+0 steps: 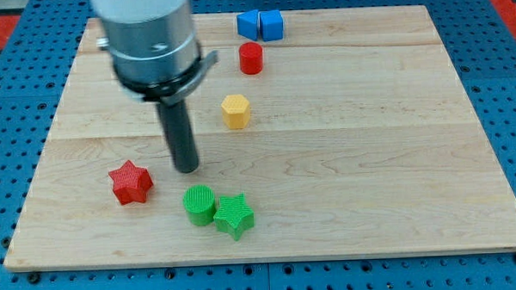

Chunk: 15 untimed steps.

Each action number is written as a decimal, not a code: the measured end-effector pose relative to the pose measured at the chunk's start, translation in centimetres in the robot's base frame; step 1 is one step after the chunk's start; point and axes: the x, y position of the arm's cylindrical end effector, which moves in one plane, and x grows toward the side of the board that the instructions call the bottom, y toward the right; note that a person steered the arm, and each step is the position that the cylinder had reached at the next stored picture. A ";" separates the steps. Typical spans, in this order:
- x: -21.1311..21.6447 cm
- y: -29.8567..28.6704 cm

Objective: Slide the red circle towards the center right

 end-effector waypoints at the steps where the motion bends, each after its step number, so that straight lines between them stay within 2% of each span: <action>1: 1.6 0.4; 3: 4.0 1.6; 7: 1.4 0.1; 11: -10.1 0.1; 12: -15.8 -0.7; 13: -20.5 2.7; 14: -20.7 10.6; 15: -20.7 14.0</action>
